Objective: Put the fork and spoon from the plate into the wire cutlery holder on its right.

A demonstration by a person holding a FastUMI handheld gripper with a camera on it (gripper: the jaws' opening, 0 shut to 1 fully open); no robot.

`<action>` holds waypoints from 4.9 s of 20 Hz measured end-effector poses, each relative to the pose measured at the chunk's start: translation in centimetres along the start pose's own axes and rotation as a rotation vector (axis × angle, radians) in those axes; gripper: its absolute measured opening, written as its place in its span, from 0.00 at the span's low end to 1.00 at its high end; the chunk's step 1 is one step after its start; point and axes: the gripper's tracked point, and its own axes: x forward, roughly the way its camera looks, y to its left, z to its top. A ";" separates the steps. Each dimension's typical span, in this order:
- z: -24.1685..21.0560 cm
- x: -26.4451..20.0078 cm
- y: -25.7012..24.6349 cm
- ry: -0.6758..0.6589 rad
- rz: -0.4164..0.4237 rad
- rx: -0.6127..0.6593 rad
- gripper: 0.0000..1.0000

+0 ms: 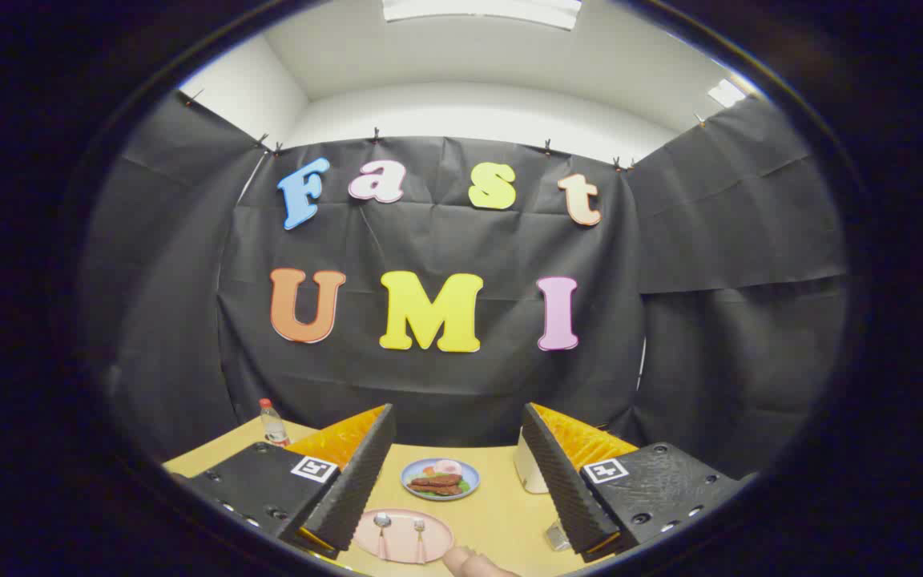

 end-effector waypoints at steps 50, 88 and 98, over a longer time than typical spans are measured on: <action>-43.3 8.0 5.2 0.927 0.087 -0.040 0.29; -26.6 3.5 -26.5 1.075 0.053 -0.111 0.03; -27.2 4.4 -27.0 1.364 -0.023 0.011 0.03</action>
